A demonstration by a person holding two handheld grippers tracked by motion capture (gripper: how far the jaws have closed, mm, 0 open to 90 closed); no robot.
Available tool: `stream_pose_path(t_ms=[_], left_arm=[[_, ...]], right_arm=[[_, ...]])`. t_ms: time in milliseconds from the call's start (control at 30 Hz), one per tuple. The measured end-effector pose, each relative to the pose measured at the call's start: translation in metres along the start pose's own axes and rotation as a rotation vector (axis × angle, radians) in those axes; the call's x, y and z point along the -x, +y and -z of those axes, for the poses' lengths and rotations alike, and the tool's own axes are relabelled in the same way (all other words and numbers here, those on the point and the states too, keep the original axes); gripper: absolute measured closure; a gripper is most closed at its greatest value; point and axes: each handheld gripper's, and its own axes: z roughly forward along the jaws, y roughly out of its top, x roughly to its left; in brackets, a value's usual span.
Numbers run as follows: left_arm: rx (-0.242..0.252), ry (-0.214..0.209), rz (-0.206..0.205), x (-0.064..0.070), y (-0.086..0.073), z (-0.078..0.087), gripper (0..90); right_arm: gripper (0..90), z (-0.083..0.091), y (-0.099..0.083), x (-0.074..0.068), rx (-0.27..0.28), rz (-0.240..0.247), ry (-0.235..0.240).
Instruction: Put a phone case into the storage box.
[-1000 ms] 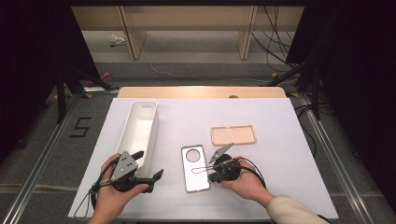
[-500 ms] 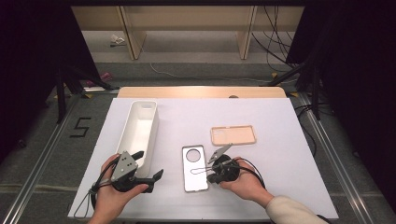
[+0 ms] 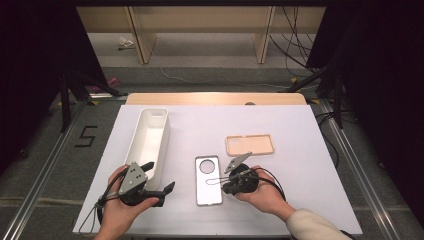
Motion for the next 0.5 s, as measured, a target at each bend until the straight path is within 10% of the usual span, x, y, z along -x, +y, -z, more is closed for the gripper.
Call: stream_pose_path(t_ms=[500], left_arm=[[-0.021,-0.009,-0.044,0.007,0.003,0.001,8.2]], right_arm=[[34.8,0.033,-0.013,0.024,0.087,-0.017,-0.114]])
